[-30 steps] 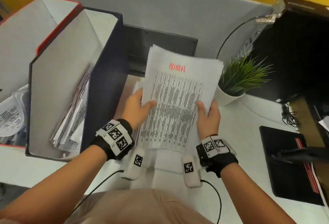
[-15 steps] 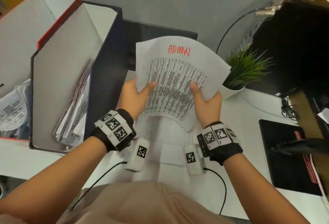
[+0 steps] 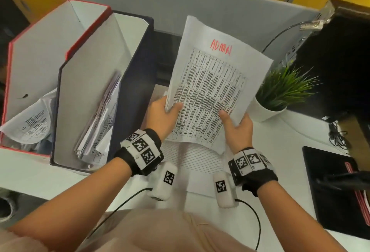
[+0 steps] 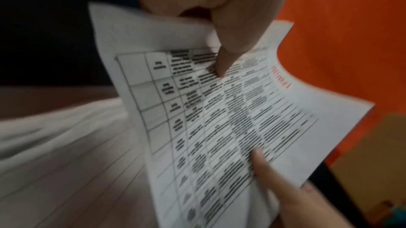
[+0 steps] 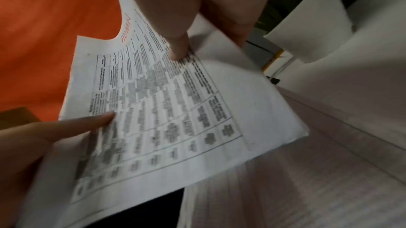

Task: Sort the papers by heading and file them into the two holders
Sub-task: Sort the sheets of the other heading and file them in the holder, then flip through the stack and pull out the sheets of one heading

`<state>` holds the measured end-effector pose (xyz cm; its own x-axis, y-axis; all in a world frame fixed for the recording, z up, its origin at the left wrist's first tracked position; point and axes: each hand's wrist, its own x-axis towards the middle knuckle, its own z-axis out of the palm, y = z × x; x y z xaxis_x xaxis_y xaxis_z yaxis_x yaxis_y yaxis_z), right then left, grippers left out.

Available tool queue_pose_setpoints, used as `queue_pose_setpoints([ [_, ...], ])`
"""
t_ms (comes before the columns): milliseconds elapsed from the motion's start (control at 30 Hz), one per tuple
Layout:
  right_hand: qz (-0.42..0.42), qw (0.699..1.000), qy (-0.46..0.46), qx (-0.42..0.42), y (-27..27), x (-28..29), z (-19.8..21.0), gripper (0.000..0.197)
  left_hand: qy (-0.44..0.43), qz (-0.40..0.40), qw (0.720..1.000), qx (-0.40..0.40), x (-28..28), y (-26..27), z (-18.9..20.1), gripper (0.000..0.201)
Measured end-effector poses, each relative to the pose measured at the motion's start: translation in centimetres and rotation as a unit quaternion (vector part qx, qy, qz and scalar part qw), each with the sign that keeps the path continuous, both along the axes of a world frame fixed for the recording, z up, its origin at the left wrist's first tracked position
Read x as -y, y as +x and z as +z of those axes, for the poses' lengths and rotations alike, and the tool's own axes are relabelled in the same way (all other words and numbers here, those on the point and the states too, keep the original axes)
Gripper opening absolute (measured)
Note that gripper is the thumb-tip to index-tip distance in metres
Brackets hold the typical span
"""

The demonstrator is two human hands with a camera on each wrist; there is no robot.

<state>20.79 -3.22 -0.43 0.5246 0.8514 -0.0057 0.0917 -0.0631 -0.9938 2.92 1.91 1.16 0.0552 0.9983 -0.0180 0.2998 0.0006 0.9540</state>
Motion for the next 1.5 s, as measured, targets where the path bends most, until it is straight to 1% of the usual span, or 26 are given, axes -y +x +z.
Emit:
queue_pose_setpoints([
  [33, 0.008, 1.0, 0.013, 0.007, 0.1, -0.2, 0.5, 0.035, 0.016, -0.007, 1.0, -0.004, -0.1, -0.3, 1.3, 0.01],
  [100, 0.03, 0.999, 0.041, 0.015, 0.4, -0.5, 1.2, 0.031, 0.049, -0.015, 0.999, -0.013, -0.5, -1.4, 3.9, 0.013],
  [200, 0.073, 0.995, 0.052, 0.035, 0.4, -0.6, 1.7, 0.022, 0.075, -0.001, 0.997, -0.03, -1.0, -4.1, 8.1, 0.028],
  [267, 0.091, 0.994, 0.03, 0.058, 0.5, -0.4, 1.2, 0.019, 0.074, 0.021, 0.996, -0.033, -1.1, -6.8, 10.6, 0.029],
  [367, 0.097, 0.991, -0.037, 0.082, 0.9, 0.2, -0.8, 0.022, 0.085, 0.05, 0.994, -0.041, -1.0, -11.1, 13.3, 0.006],
  [433, 0.089, 0.989, -0.07, 0.099, 1.1, 0.7, -2.3, 0.023, 0.076, 0.084, 0.991, -0.071, -1.1, -13.8, 14.5, 0.018],
  [500, 0.077, 0.983, -0.105, 0.128, 1.5, 1.0, -3.6, 0.025, 0.057, 0.111, 0.988, -0.094, -1.1, -15.9, 15.0, 0.021],
  [533, 0.071, 0.978, -0.129, 0.145, 1.7, 1.2, -4.3, 0.028, 0.046, 0.119, 0.986, -0.108, -1.1, -16.9, 15.1, 0.022],
  [600, 0.061, 0.959, -0.189, 0.201, 2.2, 1.5, -5.4, 0.042, 0.025, 0.146, 0.977, -0.15, -1.1, -18.5, 14.8, 0.029],
  [667, 0.055, 0.932, -0.255, 0.251, 2.4, 1.8, -6.1, 0.06, 0.019, 0.156, 0.96, -0.232, -1.1, -19.0, 14.0, 0.037],
  [733, 0.056, 0.909, -0.308, 0.274, 2.5, 2.1, -6.6, 0.073, 0.023, 0.146, 0.938, -0.314, -1.2, -18.6, 12.8, 0.046],
  [800, 0.072, 0.891, -0.336, 0.296, 2.4, 2.3, -7.0, 0.08, 0.018, 0.118, 0.93, -0.347, -1.3, -17.5, 11.1, 0.058],
  [833, 0.08, 0.888, -0.341, 0.298, 2.4, 2.3, -7.3, 0.082, 0.015, 0.098, 0.93, -0.353, -1.3, -16.9, 10.1, 0.061],
  [900, 0.086, 0.887, -0.344, 0.295, 2.2, 2.5, -7.6, 0.085, 0.015, 0.057, 0.927, -0.37, -1.5, -15.8, 8.3, 0.05],
  [967, 0.084, 0.889, -0.343, 0.292, 2.2, 2.6, -7.9, 0.085, -0.02, 0.03, 0.912, -0.408, -1.8, -15.1, 6.7, 0.04],
  [1100, 0.085, 0.889, -0.342, 0.291, 2.3, 2.6, -8.1, 0.086, -0.106, -0.006, 0.878, -0.467, -2.7, -14.1, 4.9, 0.043],
  [1233, 0.089, 0.891, -0.347, 0.28, 2.4, 2.6, -8.2, 0.087, -0.155, -0.053, 0.838, -0.52, -3.6, -13.9, 4.5, 0.048],
  [1267, 0.088, 0.893, -0.347, 0.275, 2.5, 2.5, -8.2, 0.087, -0.164, -0.06, 0.832, -0.527, -3.7, -13.9, 4.6, 0.049],
  [1333, 0.086, 0.897, -0.346, 0.263, 2.5, 2.6, -8.4, 0.087, -0.165, -0.063, 0.828, -0.533, -4.0, -14.1, 4.9, 0.051],
  [1400, 0.085, 0.899, -0.345, 0.256, 2.4, 2.6, -8.5, 0.087, -0.148, -0.06, 0.831, -0.532, -4.1, -14.4, 5.4, 0.049],
  [1467, 0.083, 0.901, -0.344, 0.25, 2.4, 2.6, -8.6, 0.087, -0.113, -0.055, 0.844, -0.521, -4.2, -14.3, 6.0, 0.047],
  [1500, 0.083, 0.901, -0.344, 0.249, 2.4, 2.6, -8.6, 0.087, -0.088, -0.048, 0.855, -0.508, -4.2, -14.2, 6.6, 0.046],
])
